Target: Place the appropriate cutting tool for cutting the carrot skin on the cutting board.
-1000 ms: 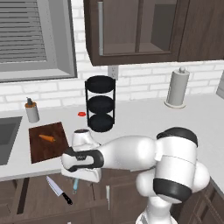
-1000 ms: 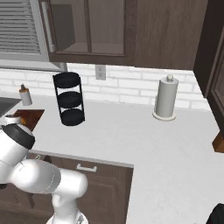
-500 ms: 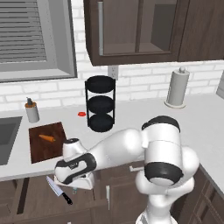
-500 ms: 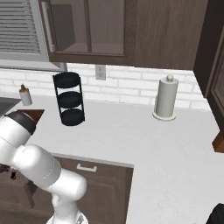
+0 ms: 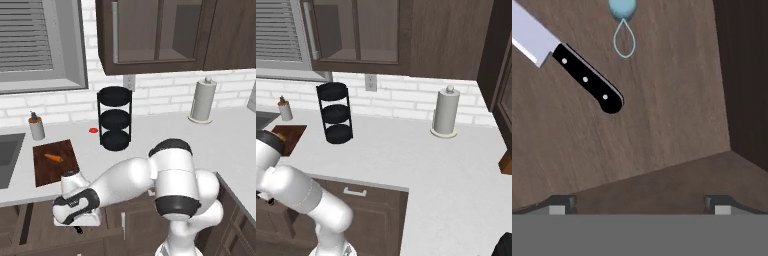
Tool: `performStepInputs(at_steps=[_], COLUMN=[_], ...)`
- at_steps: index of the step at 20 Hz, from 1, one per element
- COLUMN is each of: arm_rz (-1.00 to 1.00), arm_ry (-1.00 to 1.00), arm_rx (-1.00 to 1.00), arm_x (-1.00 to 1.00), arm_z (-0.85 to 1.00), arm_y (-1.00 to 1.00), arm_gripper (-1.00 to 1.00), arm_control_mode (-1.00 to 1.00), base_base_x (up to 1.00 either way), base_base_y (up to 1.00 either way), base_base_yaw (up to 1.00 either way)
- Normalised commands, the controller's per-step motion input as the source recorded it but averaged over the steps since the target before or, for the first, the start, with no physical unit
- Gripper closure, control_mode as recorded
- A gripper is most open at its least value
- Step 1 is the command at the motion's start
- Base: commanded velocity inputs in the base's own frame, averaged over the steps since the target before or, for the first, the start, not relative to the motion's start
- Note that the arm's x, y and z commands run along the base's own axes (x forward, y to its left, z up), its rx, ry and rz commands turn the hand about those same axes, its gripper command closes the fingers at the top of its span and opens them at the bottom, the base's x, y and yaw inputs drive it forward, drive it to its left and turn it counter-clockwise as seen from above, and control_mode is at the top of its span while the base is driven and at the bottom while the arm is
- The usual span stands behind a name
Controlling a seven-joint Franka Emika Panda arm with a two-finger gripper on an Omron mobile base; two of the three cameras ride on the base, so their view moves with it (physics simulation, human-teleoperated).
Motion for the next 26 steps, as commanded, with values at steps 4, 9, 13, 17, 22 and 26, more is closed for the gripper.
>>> performStepInputs(at_steps=[4, 9, 13, 17, 22, 26], arm_rz=[0.14, 0.1, 0.07, 0.08, 0.03, 0.05], arm_ry=[0.0, 0.04, 0.1, 0.14, 0.02, 0.0], arm_rx=[0.0, 0.0, 0.0, 0.0, 0.0, 0.01], arm_x=[-0.75, -0.96, -1.0, -0.99, 0.32, 0.88], arm_z=[-0.14, 0.0, 0.0, 0.0, 0.22, 0.19], arm_y=[0.11, 0.13, 0.08, 0.01, 0.0, 0.0], arm_gripper=[-1.0, -1.0, -1.0, -1.0, -1.0, -1.0], arm_control_mode=[-1.0, -1.0, -1.0, -1.0, -1.0, -1.0], base_base_x=[0.0, 0.0, 0.0, 0.0, 0.0, 0.0], base_base_y=[0.0, 0.0, 0.0, 0.0, 0.0, 0.0], base_base_yaw=[0.0, 0.0, 0.0, 0.0, 0.0, 0.0])
